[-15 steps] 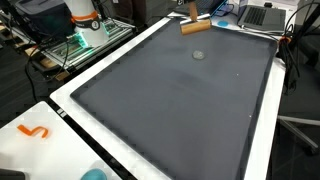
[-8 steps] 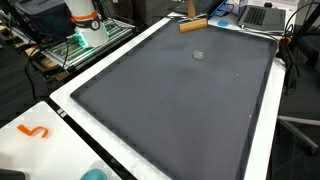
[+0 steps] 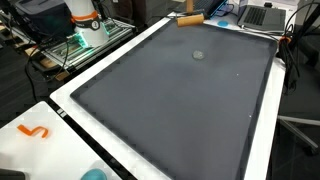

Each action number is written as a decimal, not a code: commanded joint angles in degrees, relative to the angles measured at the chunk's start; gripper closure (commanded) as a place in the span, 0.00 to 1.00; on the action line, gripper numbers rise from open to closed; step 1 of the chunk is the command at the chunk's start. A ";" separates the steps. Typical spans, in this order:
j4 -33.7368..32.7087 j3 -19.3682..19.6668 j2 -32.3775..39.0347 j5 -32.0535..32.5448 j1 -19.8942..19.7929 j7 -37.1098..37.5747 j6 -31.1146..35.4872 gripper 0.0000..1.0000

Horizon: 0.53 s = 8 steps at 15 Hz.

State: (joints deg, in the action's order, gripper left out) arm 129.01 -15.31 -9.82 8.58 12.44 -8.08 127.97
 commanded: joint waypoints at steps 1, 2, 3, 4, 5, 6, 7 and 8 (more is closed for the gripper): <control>-5.71 -1.53 2.71 4.14 1.12 3.27 -5.43 0.76; -6.99 -1.91 3.32 5.15 1.36 3.69 -6.62 0.76; -8.45 -2.25 4.07 5.81 1.64 3.89 -7.88 0.76; -9.79 -2.54 4.77 6.71 1.87 4.52 -9.26 0.76; -11.19 -2.77 5.52 7.23 2.19 4.89 -10.48 0.76; -12.43 -2.95 6.19 7.86 2.46 5.24 -11.72 0.76; -13.70 -3.06 6.87 8.09 2.75 5.69 -13.02 0.76; -14.91 -3.20 7.50 8.40 3.02 6.16 -14.36 0.76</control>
State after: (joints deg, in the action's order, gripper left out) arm 118.47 -18.00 -4.57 14.65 14.49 -4.38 118.18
